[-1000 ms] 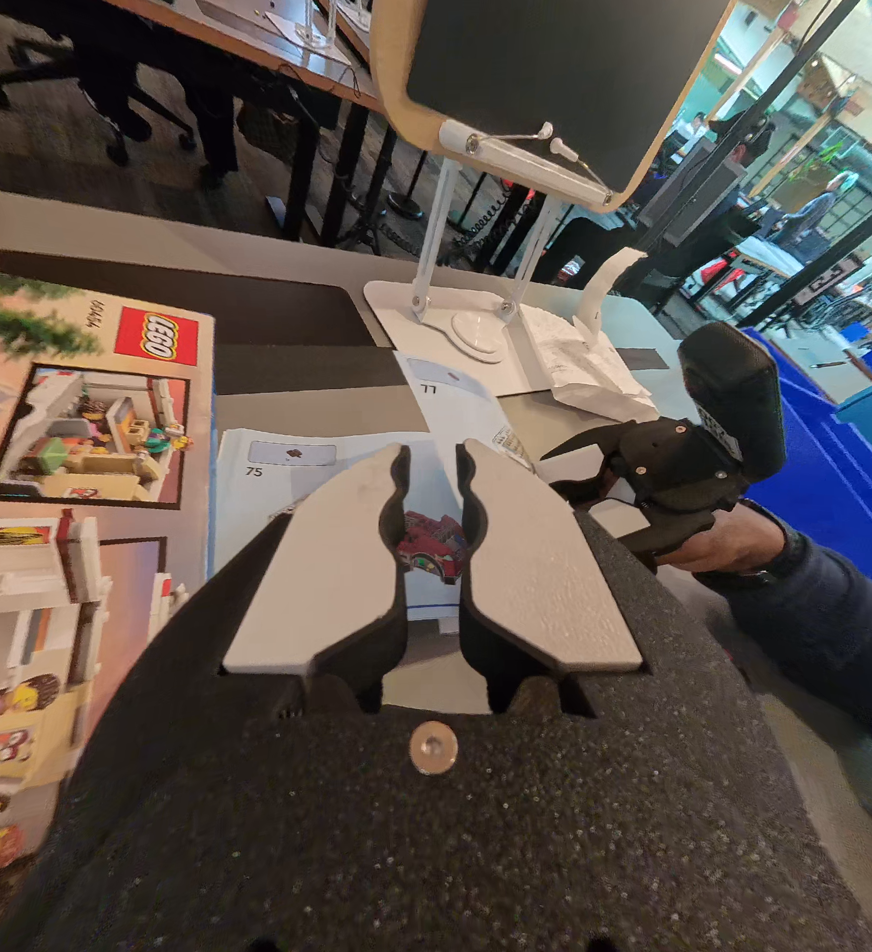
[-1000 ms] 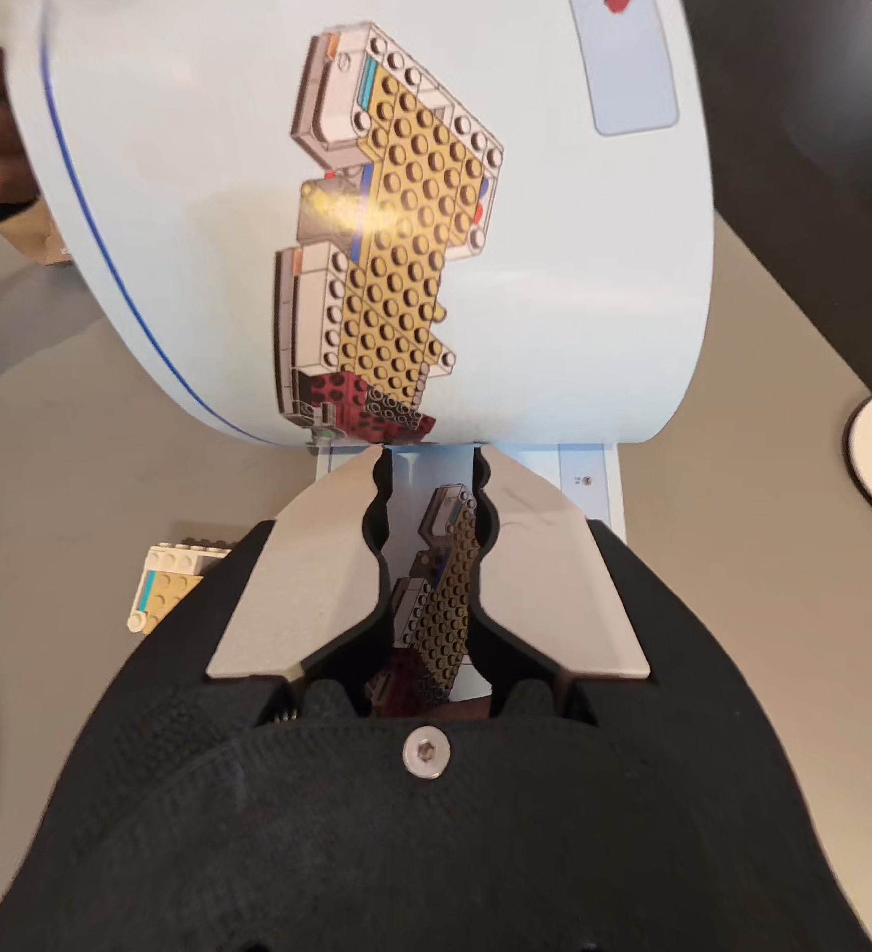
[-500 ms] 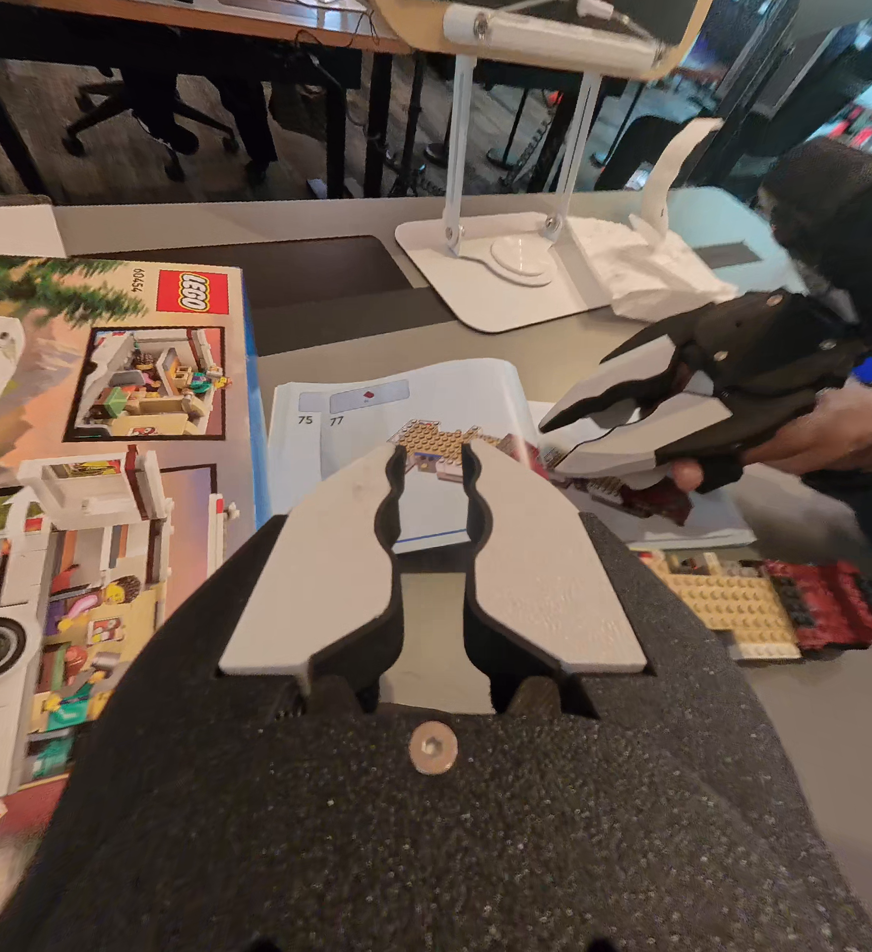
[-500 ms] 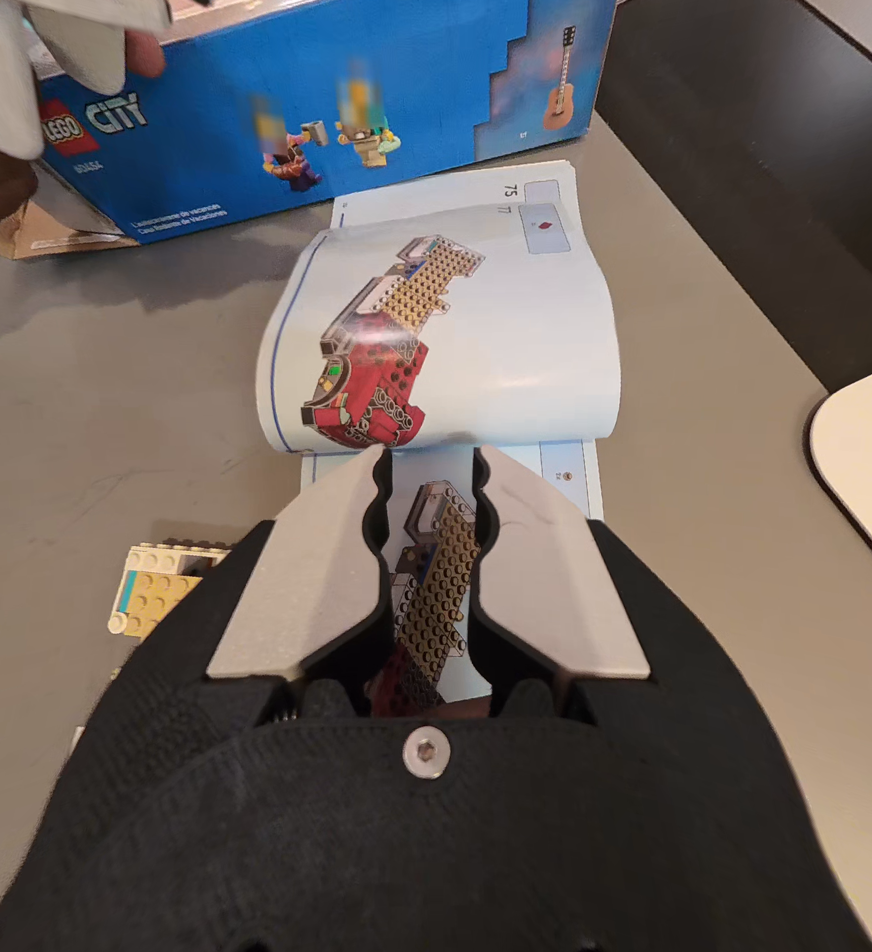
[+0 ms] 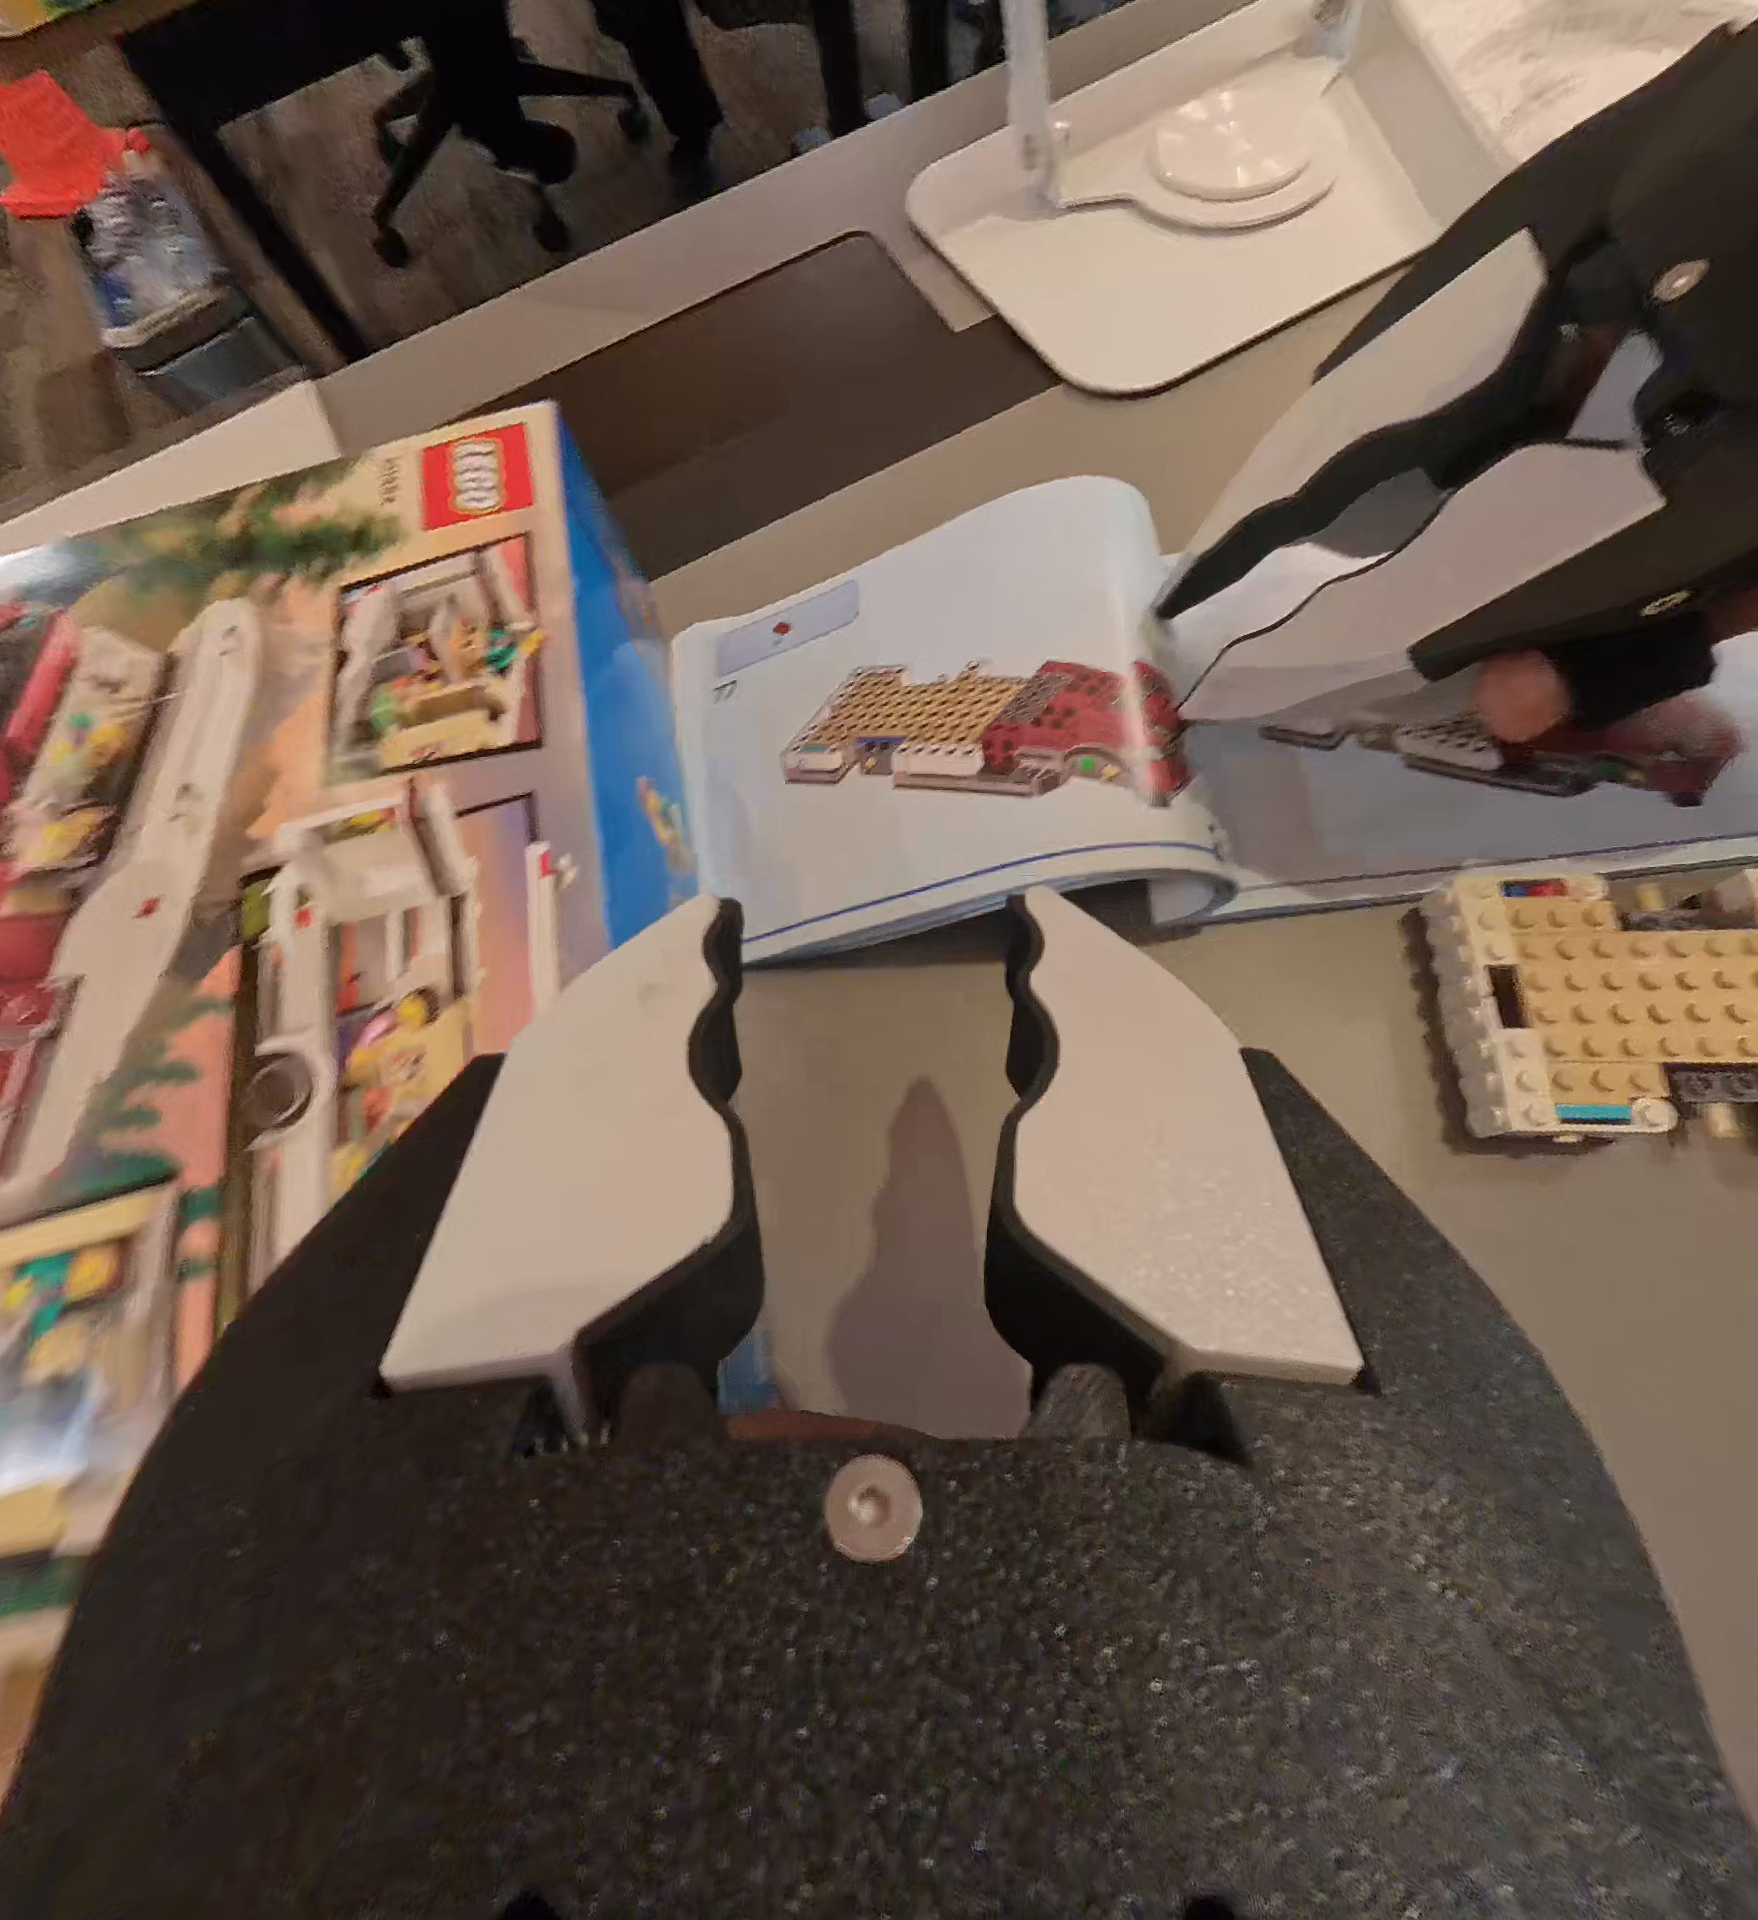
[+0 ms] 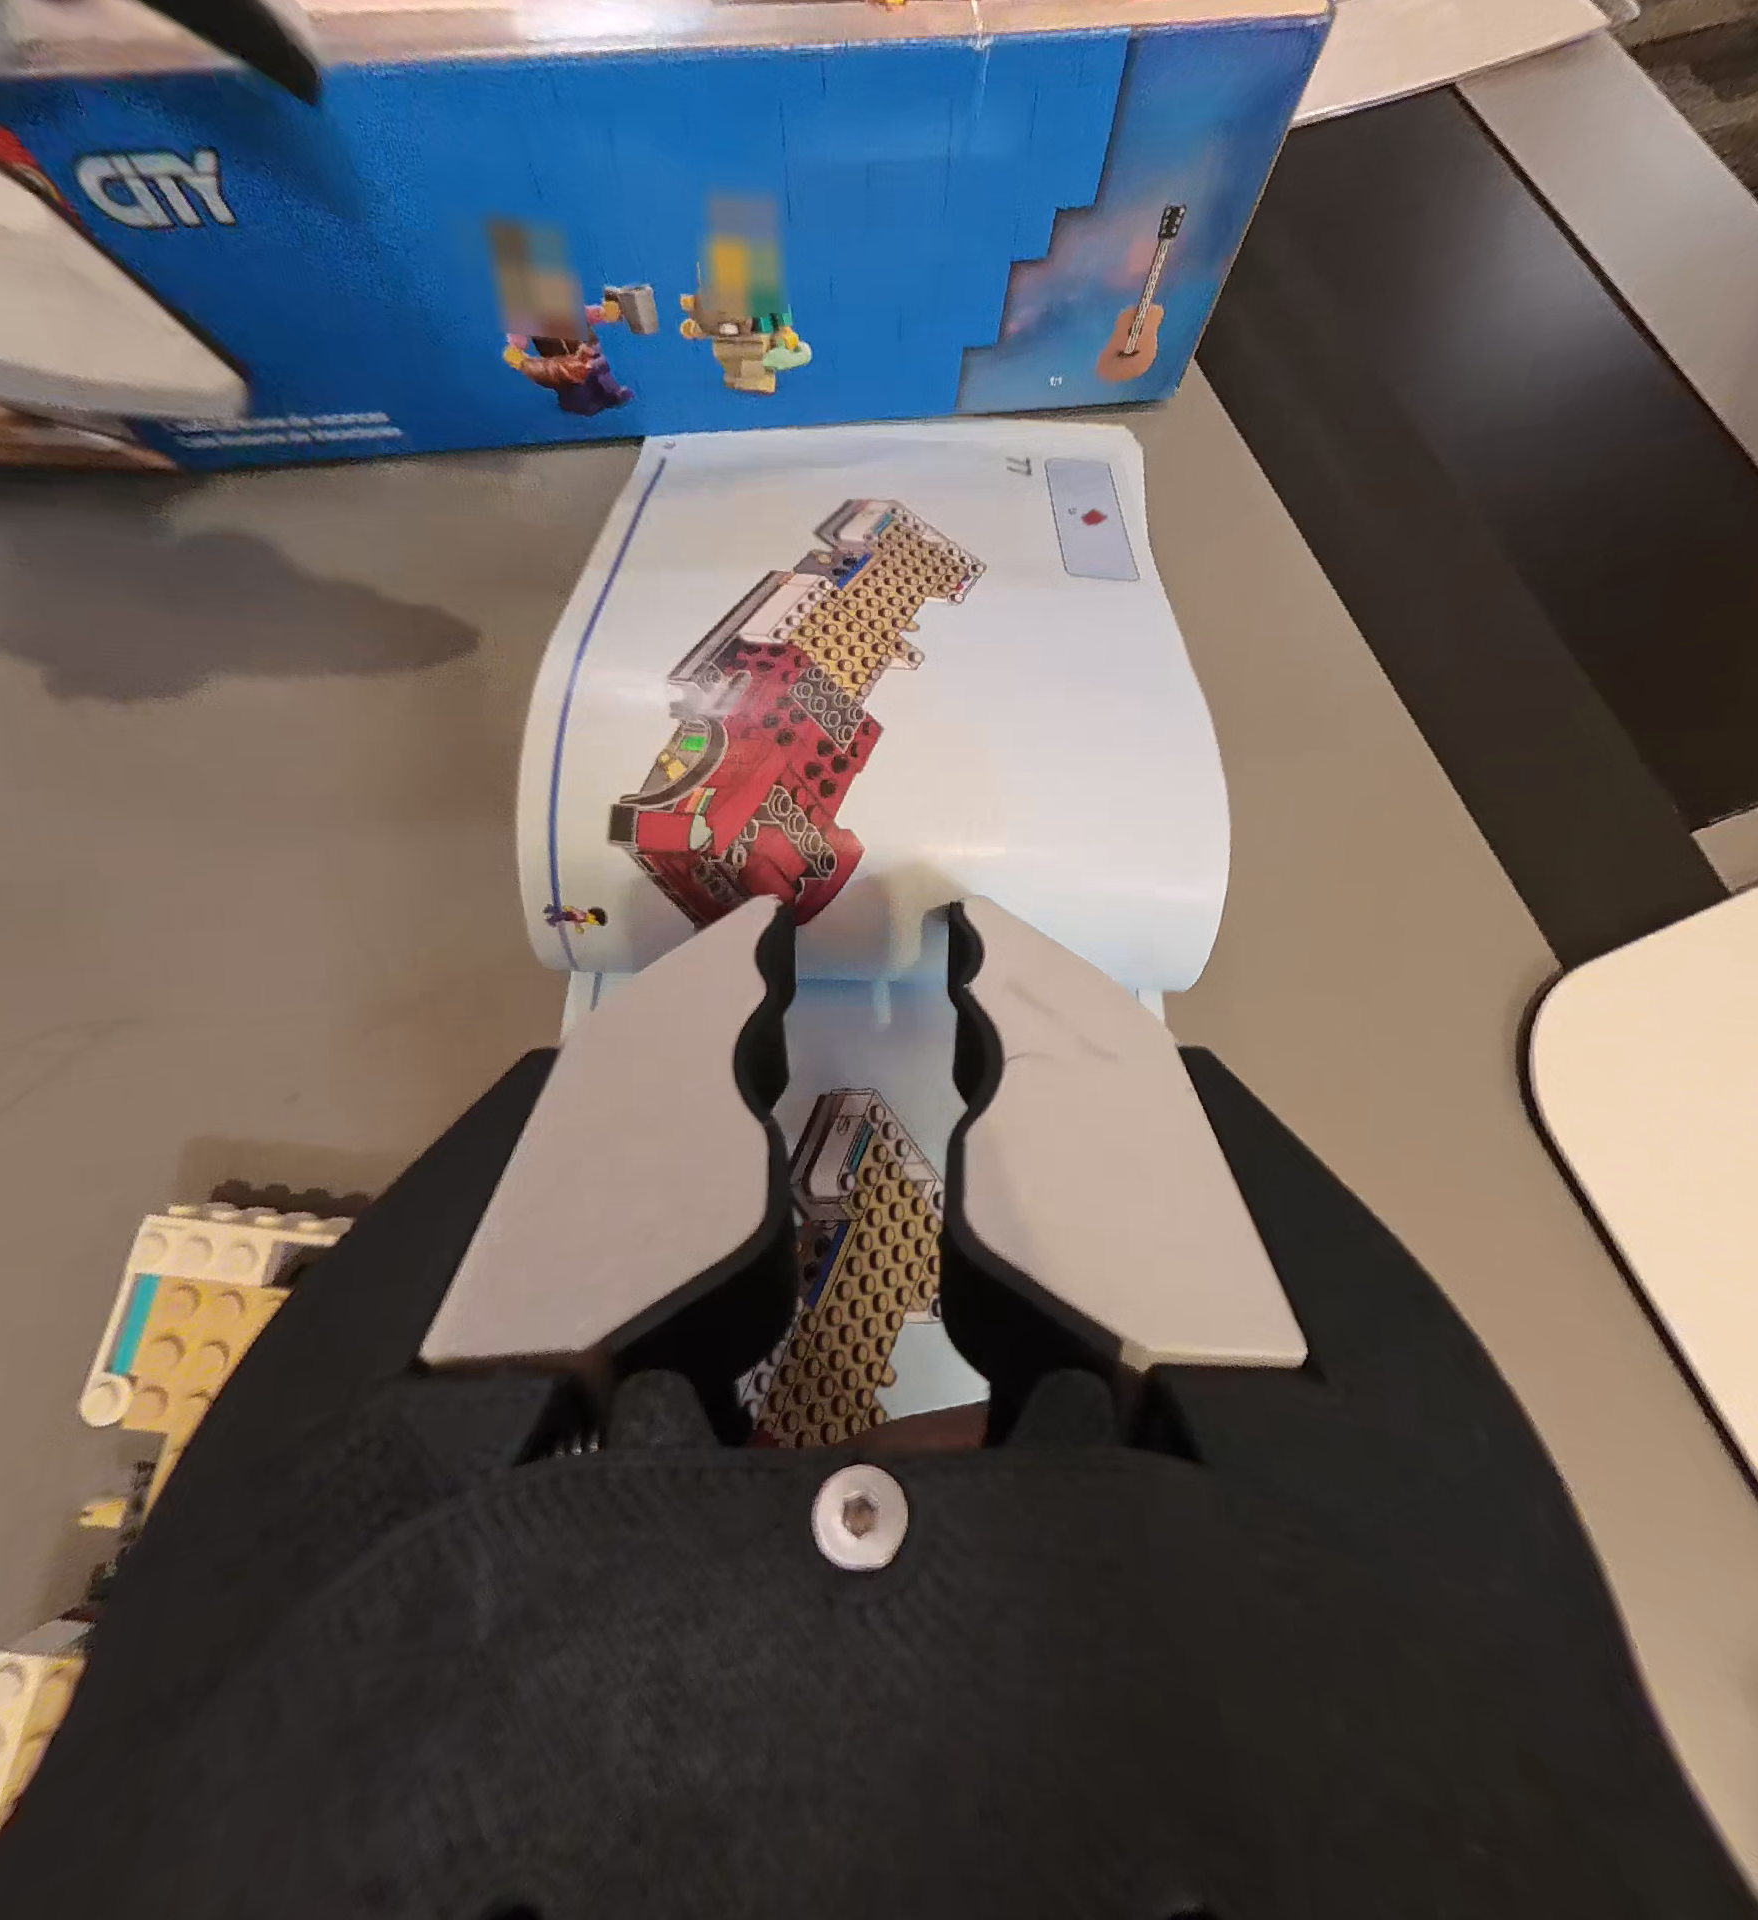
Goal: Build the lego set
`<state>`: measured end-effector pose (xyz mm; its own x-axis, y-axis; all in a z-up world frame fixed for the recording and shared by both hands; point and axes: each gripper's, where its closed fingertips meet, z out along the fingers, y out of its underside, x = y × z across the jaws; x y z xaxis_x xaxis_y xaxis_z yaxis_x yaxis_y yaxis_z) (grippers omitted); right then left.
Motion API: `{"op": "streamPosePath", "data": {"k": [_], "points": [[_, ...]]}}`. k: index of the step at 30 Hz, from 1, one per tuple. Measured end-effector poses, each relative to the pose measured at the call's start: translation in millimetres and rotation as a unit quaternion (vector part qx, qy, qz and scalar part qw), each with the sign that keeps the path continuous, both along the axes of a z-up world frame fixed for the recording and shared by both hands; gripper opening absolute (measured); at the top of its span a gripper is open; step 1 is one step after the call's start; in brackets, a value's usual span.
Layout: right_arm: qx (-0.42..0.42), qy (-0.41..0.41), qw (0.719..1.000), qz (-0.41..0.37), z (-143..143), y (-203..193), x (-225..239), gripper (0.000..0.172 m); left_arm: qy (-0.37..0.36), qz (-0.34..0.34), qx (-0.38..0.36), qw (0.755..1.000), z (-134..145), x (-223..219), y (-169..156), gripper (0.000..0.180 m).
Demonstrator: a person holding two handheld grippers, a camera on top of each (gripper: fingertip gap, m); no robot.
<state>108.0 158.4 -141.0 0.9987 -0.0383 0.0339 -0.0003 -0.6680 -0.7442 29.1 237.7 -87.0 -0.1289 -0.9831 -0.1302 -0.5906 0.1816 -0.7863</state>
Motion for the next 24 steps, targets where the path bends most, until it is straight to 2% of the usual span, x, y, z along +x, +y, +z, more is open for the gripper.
{"op": "streamPosePath", "data": {"k": [5, 9, 14, 17, 19, 22, 24], "points": [[-0.018, -0.02, 1.0, 0.006, 2.2, 5.5, 2.7, 0.029, -0.023, 0.132, 0.085, 0.987, 9.9, -41.2, 42.8, 0.06], [-0.037, -0.042, 0.998, 0.009, 5.4, 9.8, 10.0, 0.029, -0.014, 0.211, 0.091, 0.973, 2.1, -78.7, 63.3, 0.061], [-0.078, -0.059, 0.995, 0.019, 6.0, 21.1, 19.9, 0.029, 0.035, 0.208, 0.038, 0.977, -29.3, -92.5, 61.7, 0.061], [-0.116, -0.077, 0.99, 0.016, 5.4, 25.3, 30.8, 0.031, 0.025, 0.177, -0.031, 0.983, -39.7, -81.7, 53.6, 0.058], [-0.137, -0.084, 0.987, 0.005, 5.4, 28.2, 41.0, 0.033, 0.013, 0.156, -0.051, 0.986, -40.9, -72.8, 50.4, 0.057], [-0.171, -0.068, 0.983, 0.002, -0.4, 32.1, 51.5, 0.034, 0.004, 0.13, -0.071, 0.989, -43.0, -61.8, 46.8, 0.04], [-0.198, -0.042, 0.979, 0.012, -8.7, 33.9, 52.6, 0.034, 0.001, 0.122, -0.071, 0.99, -45.5, -57.5, 47.0, 0.021]]}}
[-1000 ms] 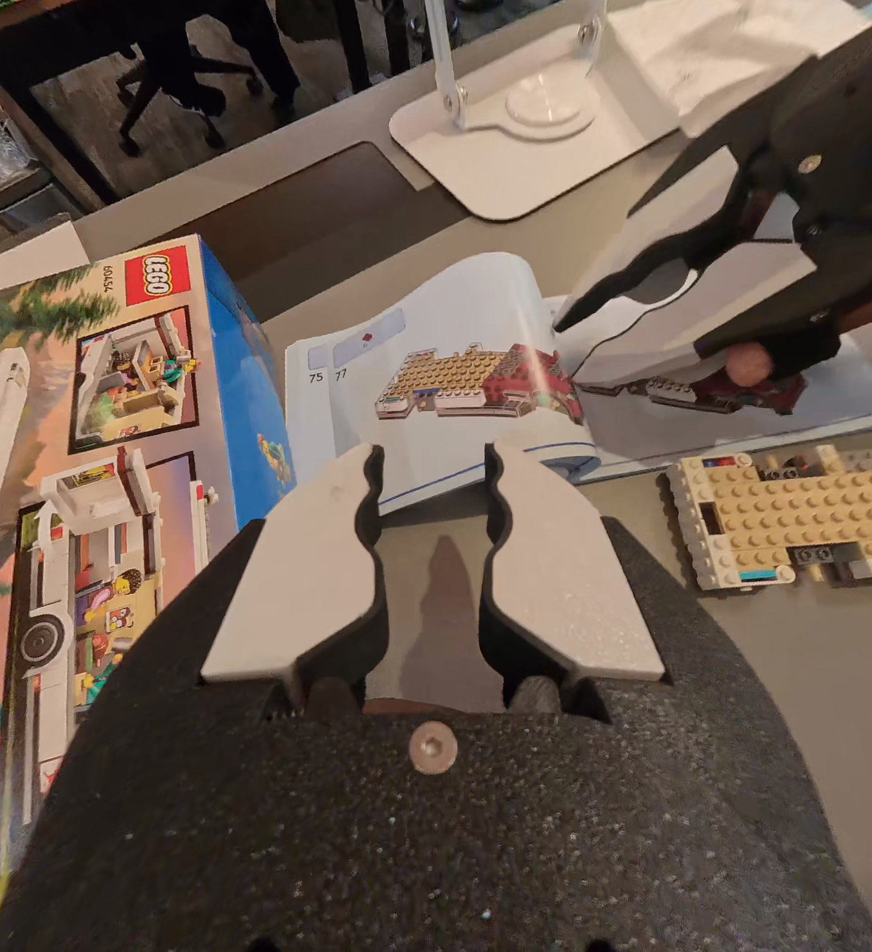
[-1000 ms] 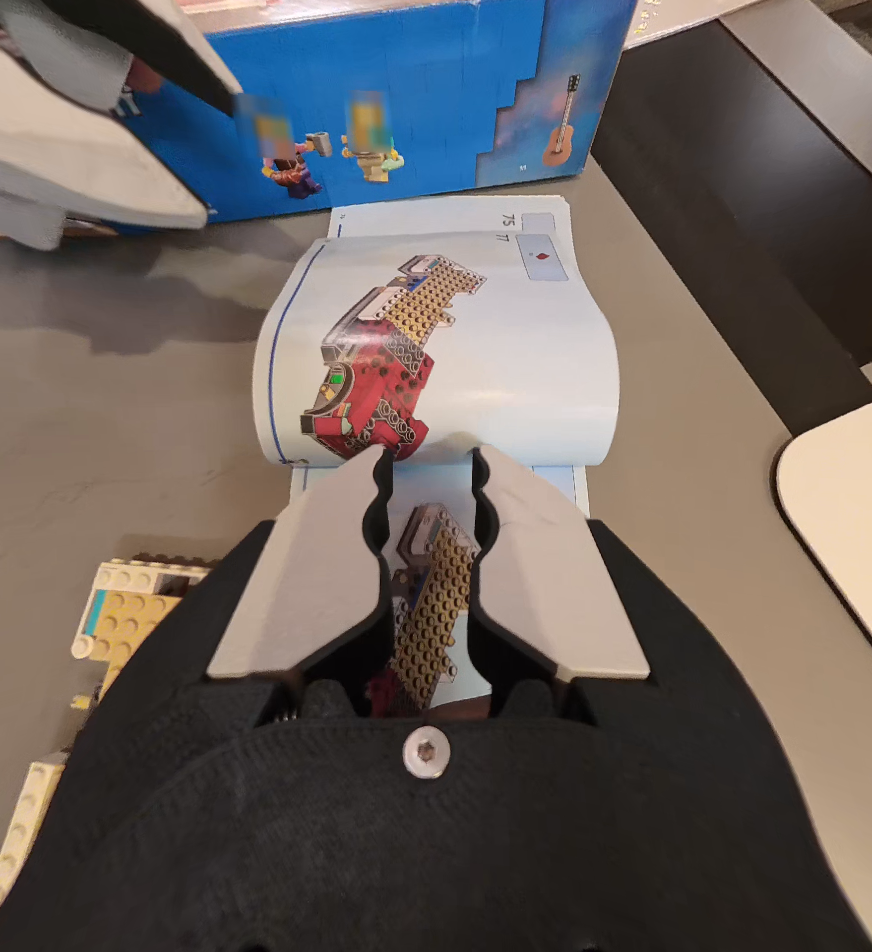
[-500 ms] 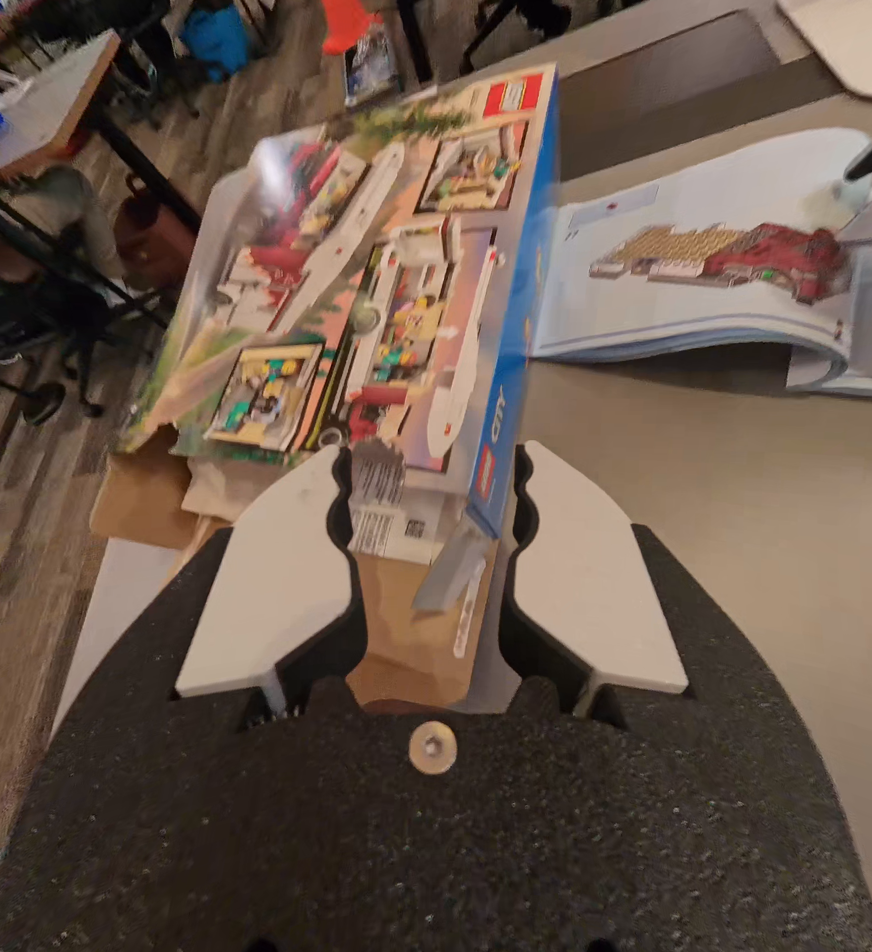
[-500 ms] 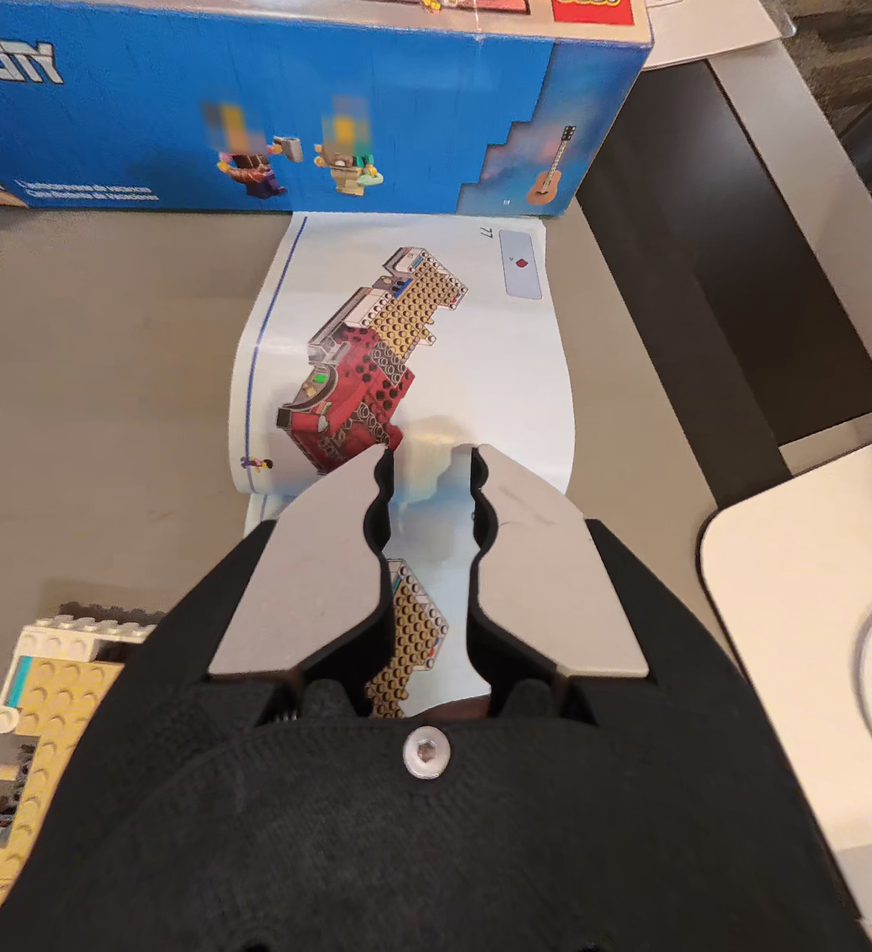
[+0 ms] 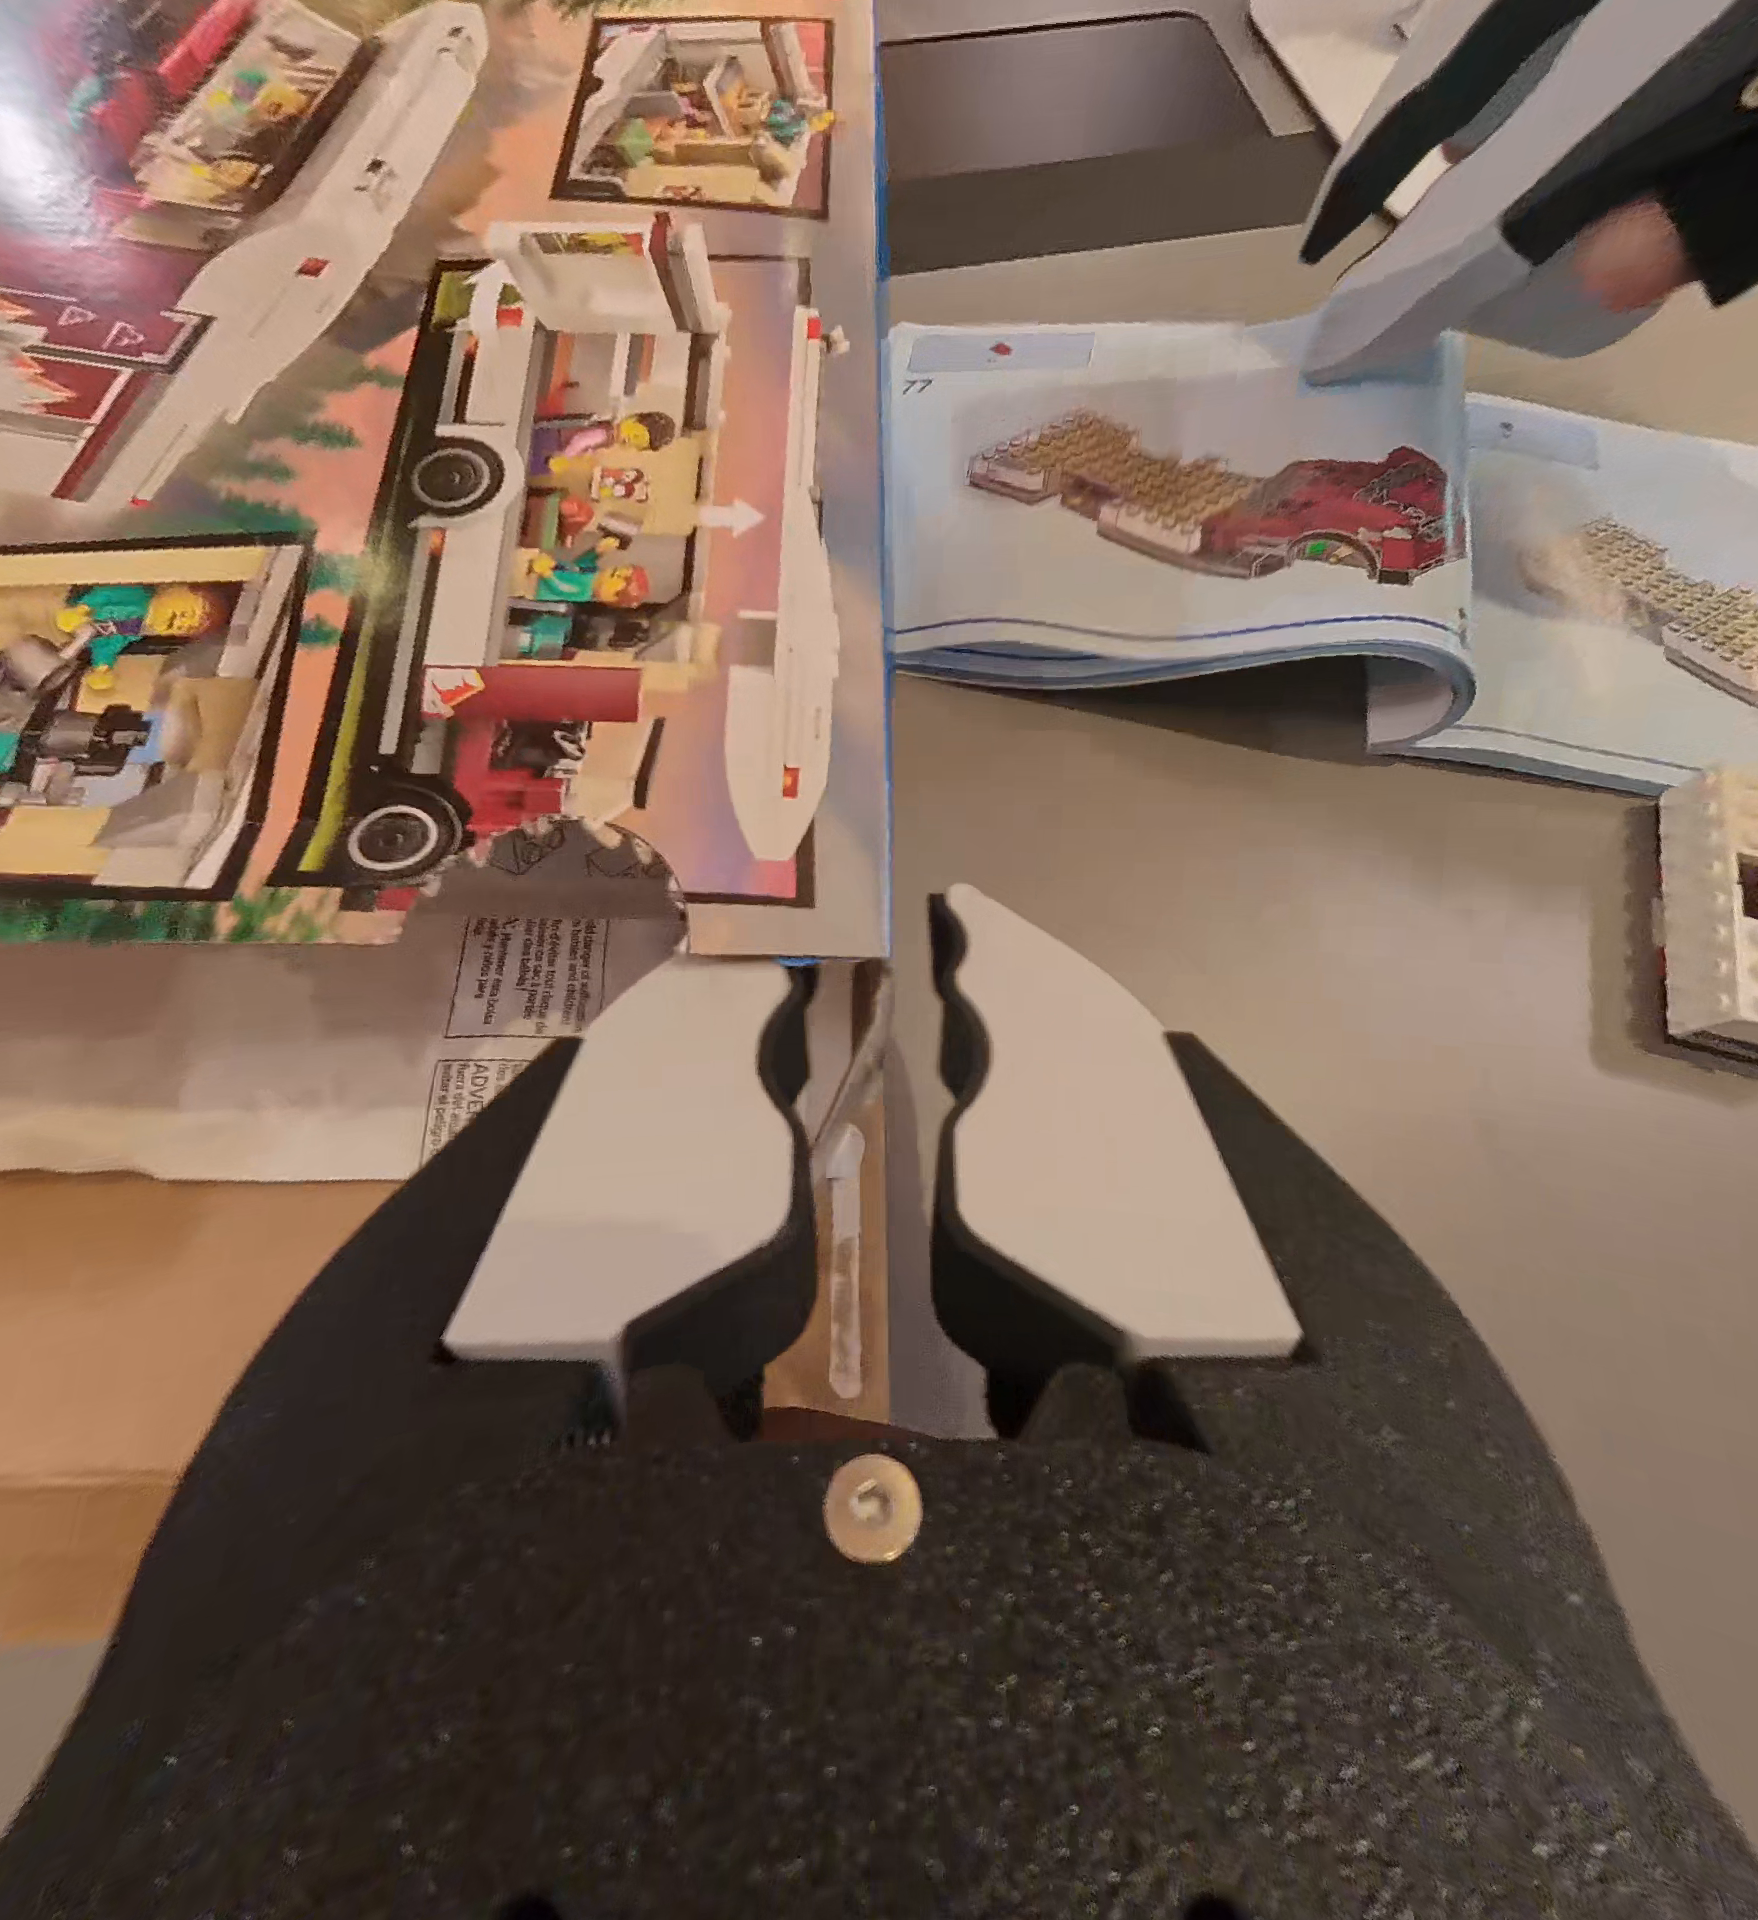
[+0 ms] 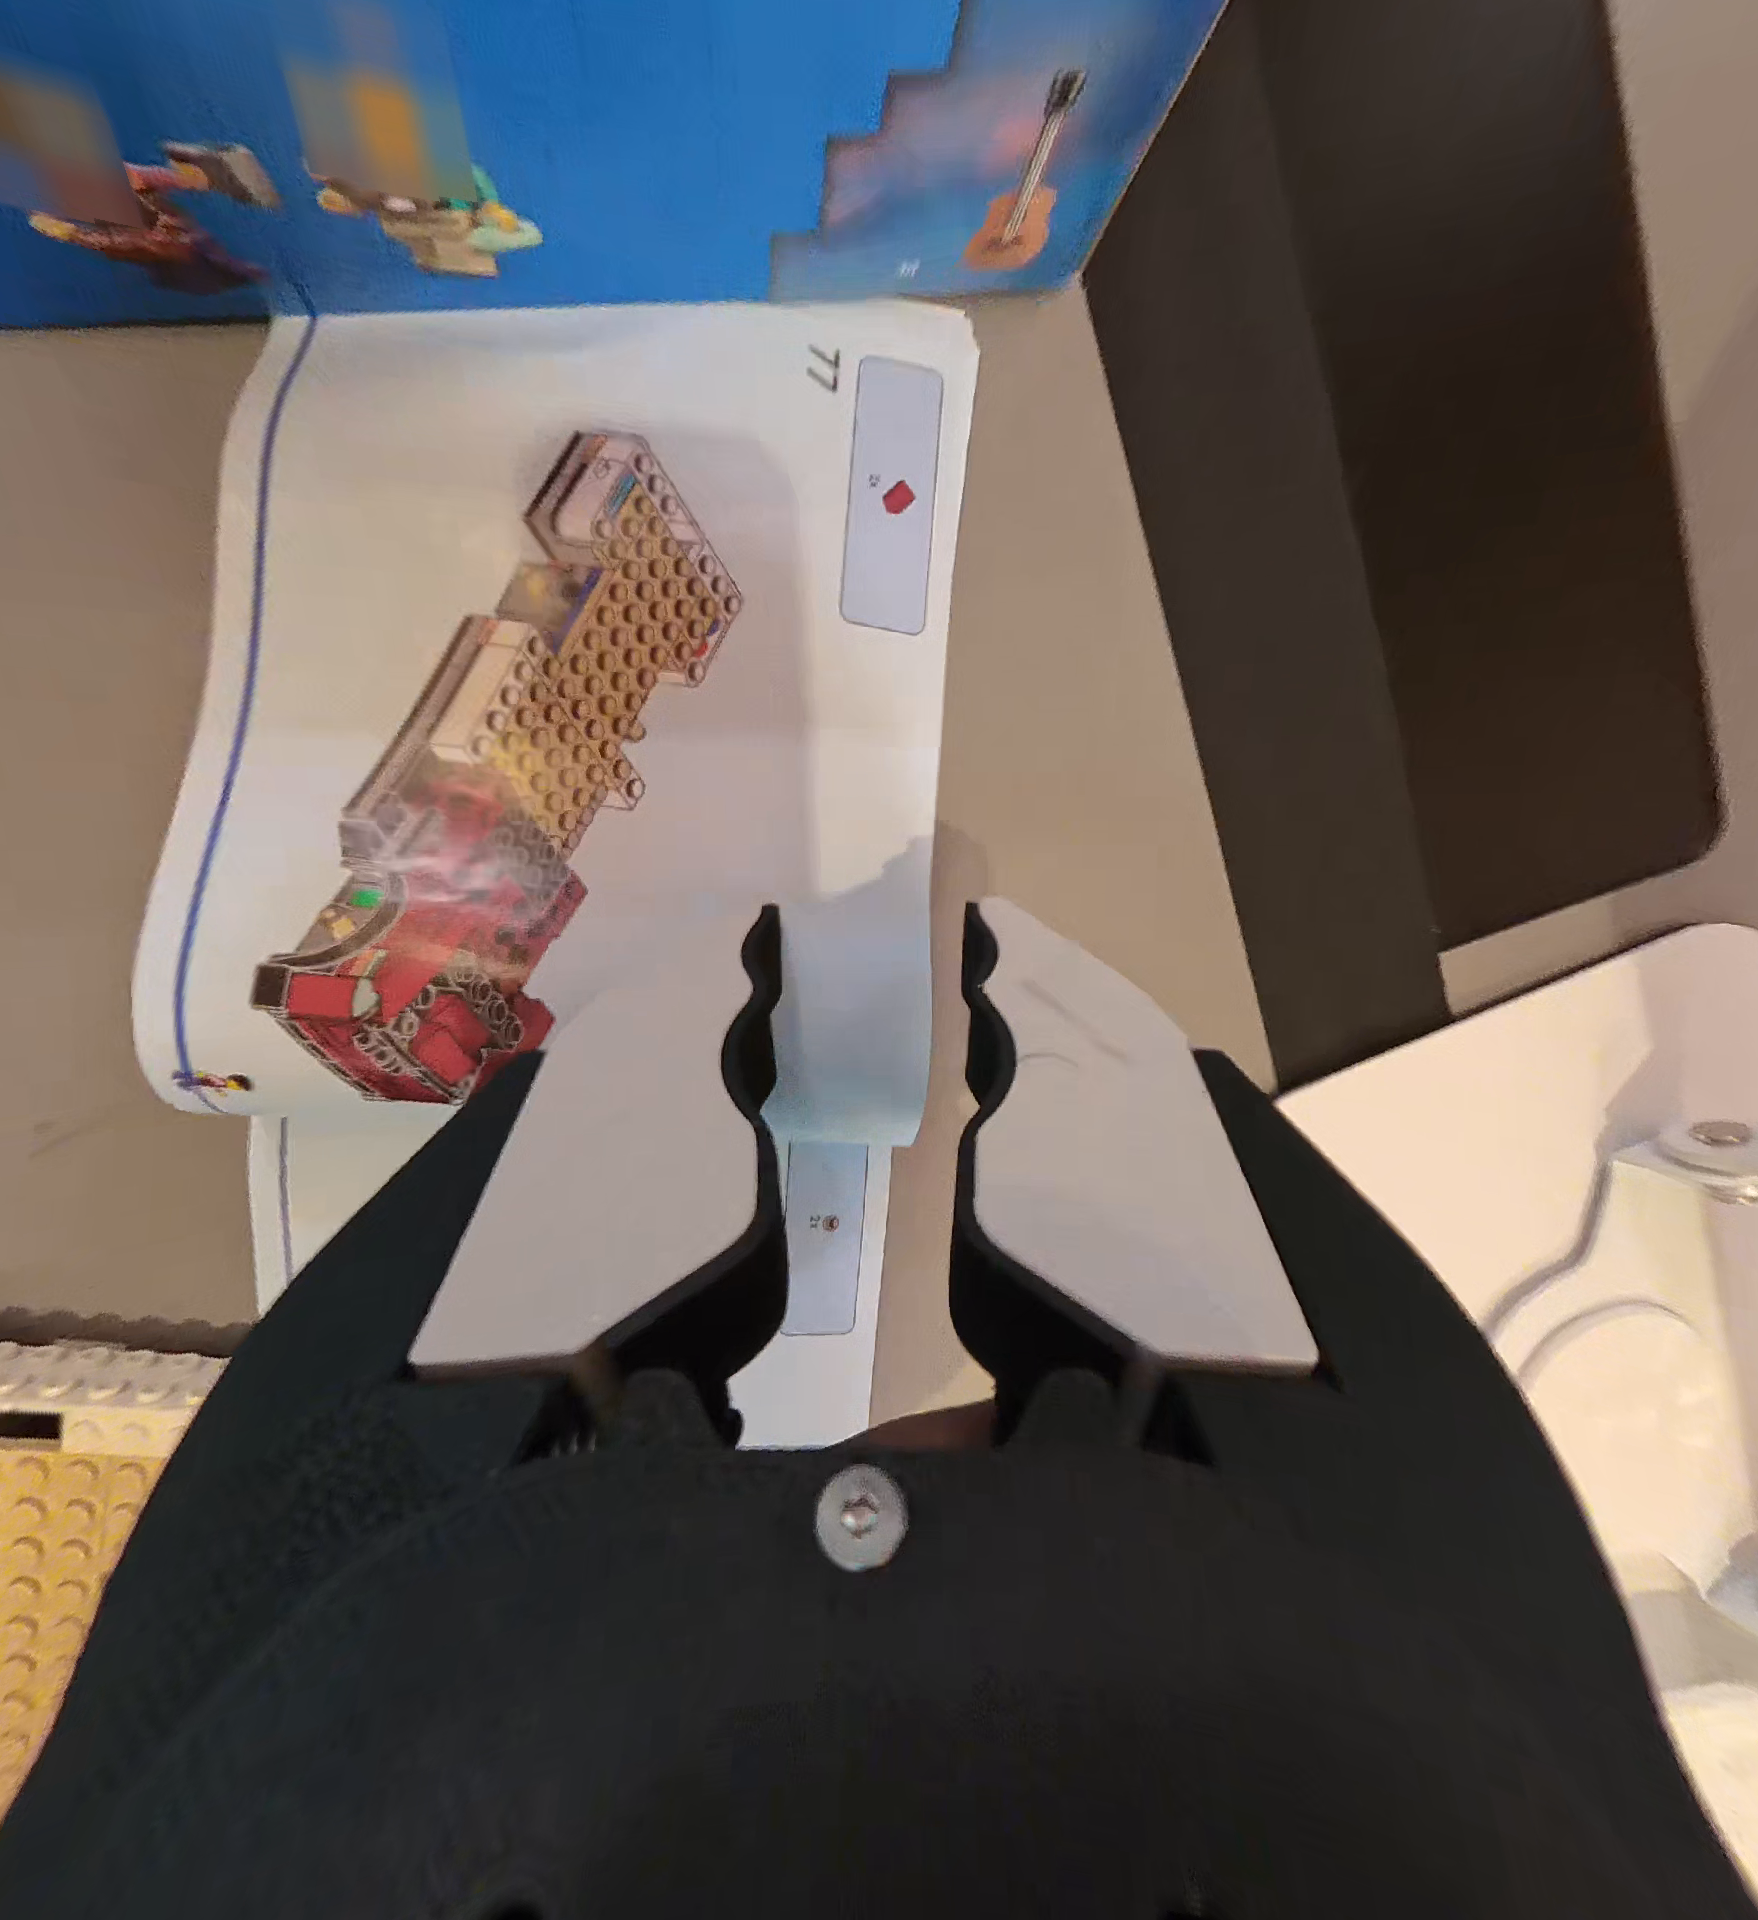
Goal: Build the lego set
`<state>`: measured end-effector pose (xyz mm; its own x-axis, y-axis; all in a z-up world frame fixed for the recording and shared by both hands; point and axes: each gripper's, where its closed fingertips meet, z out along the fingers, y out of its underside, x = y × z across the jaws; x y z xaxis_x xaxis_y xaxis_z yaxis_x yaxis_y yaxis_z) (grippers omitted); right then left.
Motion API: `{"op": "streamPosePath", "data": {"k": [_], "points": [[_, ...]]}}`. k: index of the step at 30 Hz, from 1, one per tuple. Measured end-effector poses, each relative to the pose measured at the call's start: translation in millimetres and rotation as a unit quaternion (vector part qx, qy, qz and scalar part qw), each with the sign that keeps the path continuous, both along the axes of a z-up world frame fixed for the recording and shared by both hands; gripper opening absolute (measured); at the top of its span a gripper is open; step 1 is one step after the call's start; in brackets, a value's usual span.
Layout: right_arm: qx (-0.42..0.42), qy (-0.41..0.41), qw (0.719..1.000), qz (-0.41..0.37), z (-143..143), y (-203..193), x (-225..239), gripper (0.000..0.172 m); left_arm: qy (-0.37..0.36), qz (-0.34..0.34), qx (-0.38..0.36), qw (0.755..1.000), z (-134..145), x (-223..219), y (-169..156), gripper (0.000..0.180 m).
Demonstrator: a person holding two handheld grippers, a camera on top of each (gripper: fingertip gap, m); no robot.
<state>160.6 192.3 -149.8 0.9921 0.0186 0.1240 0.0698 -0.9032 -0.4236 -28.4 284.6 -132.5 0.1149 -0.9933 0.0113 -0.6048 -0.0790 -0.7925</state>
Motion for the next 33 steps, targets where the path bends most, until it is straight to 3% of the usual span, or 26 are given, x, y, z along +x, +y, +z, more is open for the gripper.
{"op": "streamPosePath", "data": {"k": [3, 8, 15, 20, 28, 33], "points": [[-0.035, 0.045, 0.998, 0.016, -13.0, 2.6, -6.5, 0.029, -0.013, -0.013, -0.001, 1.0, 2.2, 1.9, -3.1, 0.002], [-0.045, 0.073, 0.995, 0.055, -18.2, 8.1, -25.2, 0.015, -0.018, -0.013, 0.012, 1.0, 7.8, -9.5, -3.4, 0.001], [-0.058, 0.077, 0.989, 0.11, -20.1, 2.2, -56.4, 0.013, -0.031, -0.009, 0.007, 0.999, 21.9, -28.7, -12.4, 0.002], [-0.066, 0.064, 0.981, 0.173, -18.0, -8.3, -88.6, 0.015, -0.028, -0.01, -0.01, 1.0, 17.4, -42.5, -27.7, 0.001], [-0.021, 0.024, 0.988, 0.15, -3.9, -8.2, -83.0, 0.025, -0.028, 0.001, -0.026, 0.999, 4.2, -45.6, -29.7, 0.004], [0.046, -0.008, 0.993, 0.108, 19.4, -10.4, -67.6, 0.027, -0.04, -0.002, -0.026, 0.999, 8.9, -46.5, -33.3, 0.023]]}}
